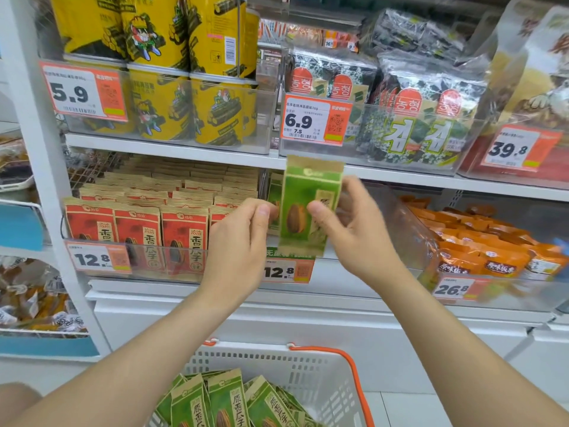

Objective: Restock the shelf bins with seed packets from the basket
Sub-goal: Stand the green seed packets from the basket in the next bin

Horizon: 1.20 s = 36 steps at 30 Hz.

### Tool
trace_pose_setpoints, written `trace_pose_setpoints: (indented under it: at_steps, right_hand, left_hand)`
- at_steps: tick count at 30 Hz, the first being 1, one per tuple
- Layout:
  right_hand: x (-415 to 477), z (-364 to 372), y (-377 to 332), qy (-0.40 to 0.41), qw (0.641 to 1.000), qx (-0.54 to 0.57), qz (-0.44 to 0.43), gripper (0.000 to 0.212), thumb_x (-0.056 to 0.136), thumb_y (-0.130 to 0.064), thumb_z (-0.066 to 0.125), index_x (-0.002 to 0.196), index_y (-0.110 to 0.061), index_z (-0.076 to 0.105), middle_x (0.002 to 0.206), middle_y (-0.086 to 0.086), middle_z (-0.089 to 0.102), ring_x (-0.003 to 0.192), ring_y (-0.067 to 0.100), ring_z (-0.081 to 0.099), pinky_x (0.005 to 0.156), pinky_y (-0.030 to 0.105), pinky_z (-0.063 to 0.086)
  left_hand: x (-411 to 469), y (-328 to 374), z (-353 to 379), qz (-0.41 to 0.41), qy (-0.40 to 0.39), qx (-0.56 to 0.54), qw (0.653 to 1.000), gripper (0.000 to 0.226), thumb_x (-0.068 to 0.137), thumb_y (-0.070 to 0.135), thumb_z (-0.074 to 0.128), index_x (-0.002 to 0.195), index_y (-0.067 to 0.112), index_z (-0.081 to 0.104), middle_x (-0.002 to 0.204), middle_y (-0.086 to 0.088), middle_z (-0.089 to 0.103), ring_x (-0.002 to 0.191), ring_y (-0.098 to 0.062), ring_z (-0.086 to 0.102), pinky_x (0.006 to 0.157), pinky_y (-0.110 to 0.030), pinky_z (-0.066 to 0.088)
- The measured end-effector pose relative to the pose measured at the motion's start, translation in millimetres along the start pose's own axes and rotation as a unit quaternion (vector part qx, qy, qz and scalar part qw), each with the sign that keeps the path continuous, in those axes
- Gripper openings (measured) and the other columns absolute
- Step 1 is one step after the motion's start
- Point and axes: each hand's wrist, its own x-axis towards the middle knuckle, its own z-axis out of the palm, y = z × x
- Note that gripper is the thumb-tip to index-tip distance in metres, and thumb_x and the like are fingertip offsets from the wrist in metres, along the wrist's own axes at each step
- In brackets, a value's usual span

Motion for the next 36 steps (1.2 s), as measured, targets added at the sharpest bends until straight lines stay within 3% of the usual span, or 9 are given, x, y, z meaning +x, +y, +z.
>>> trace_pose_setpoints:
  at_steps: [3,5,8,12,18,24,27,29,36]
  right_hand:
    - [5,-21,7,0.065,0.986,-0.132,-0.076,0.031,0.098,-0.030,0.073,0.123,-0.029,0.055,0.098,-0.010,0.073,0.078,0.019,0.067,0.070,0.041,0.055]
    - [5,-24,21,0.039,0.971,-0.223,-0.079,0.033,0.098,-0.033,0.072,0.125,-0.030,0.053,0.099,-0.010,0.073,0.080,0.024,0.067,0.069,0.044,0.055]
    - [9,-13,54,-0.032,0.950,-0.309,-0.019,0.030,0.100,-0.037,0.066,0.124,-0.029,0.050,0.095,-0.002,0.073,0.083,0.038,0.065,0.068,0.048,0.054]
    - [27,11,90,-0.091,0.950,-0.279,0.105,0.025,0.103,-0.034,0.061,0.123,-0.023,0.052,0.099,0.006,0.073,0.095,0.038,0.062,0.077,0.048,0.054]
    - [75,46,116,-0.130,0.947,-0.231,0.182,0.014,0.104,-0.031,0.059,0.114,-0.021,0.057,0.100,0.010,0.076,0.095,0.037,0.072,0.085,0.049,0.060]
    - [104,79,128,-0.169,0.927,-0.278,0.188,0.028,0.107,-0.023,0.051,0.129,-0.005,0.052,0.116,0.020,0.071,0.104,0.039,0.071,0.089,0.045,0.057]
    - [105,90,134,-0.184,0.907,-0.333,0.183,0.029,0.105,-0.027,0.058,0.122,-0.005,0.060,0.116,0.017,0.070,0.103,0.035,0.068,0.079,0.035,0.052]
    - [103,93,136,-0.180,0.895,-0.359,0.192,0.031,0.104,-0.029,0.061,0.121,-0.004,0.061,0.116,0.015,0.068,0.107,0.035,0.065,0.083,0.036,0.051]
    - [105,90,143,-0.137,0.910,-0.326,0.216,0.025,0.102,-0.034,0.066,0.097,-0.010,0.060,0.099,0.015,0.073,0.098,0.035,0.070,0.077,0.033,0.052]
  left_hand:
    - [2,-10,0,0.108,-0.037,0.140,0.984,0.022,0.103,0.018,0.058,0.124,0.018,0.064,0.130,0.002,0.064,0.125,-0.021,0.054,0.105,-0.041,0.043]
    - [-1,-23,4,0.137,-0.091,0.255,0.953,0.042,0.098,0.033,0.061,0.137,0.018,0.057,0.156,-0.007,0.047,0.149,-0.030,0.036,0.120,-0.054,0.030]
    - [-3,-35,8,0.132,-0.170,0.372,0.903,0.073,0.093,0.065,0.052,0.150,0.020,0.045,0.173,-0.015,0.017,0.160,-0.039,0.009,0.124,-0.066,0.010]
    - [-1,-49,16,0.120,-0.207,0.436,0.868,0.093,0.084,0.083,0.051,0.154,0.023,0.038,0.173,-0.021,0.005,0.159,-0.046,0.001,0.122,-0.071,0.001]
    - [2,-60,25,0.136,-0.207,0.451,0.858,0.075,0.081,0.079,0.064,0.132,0.025,0.059,0.170,-0.022,0.015,0.157,-0.049,0.009,0.120,-0.072,0.009]
    - [1,-66,29,0.142,-0.191,0.435,0.868,0.066,0.078,0.074,0.071,0.117,0.022,0.063,0.168,-0.023,0.022,0.156,-0.049,0.013,0.118,-0.073,0.016]
    - [1,-67,30,0.141,-0.185,0.430,0.872,0.064,0.076,0.074,0.073,0.114,0.022,0.063,0.167,-0.022,0.023,0.156,-0.049,0.014,0.117,-0.073,0.017]
    - [-1,-67,31,0.141,-0.180,0.427,0.875,0.064,0.076,0.073,0.074,0.112,0.022,0.064,0.167,-0.022,0.025,0.156,-0.049,0.015,0.118,-0.073,0.018]
    - [-2,-65,31,0.133,-0.176,0.423,0.879,0.062,0.075,0.071,0.078,0.107,0.020,0.064,0.166,-0.022,0.027,0.156,-0.049,0.017,0.116,-0.073,0.021]
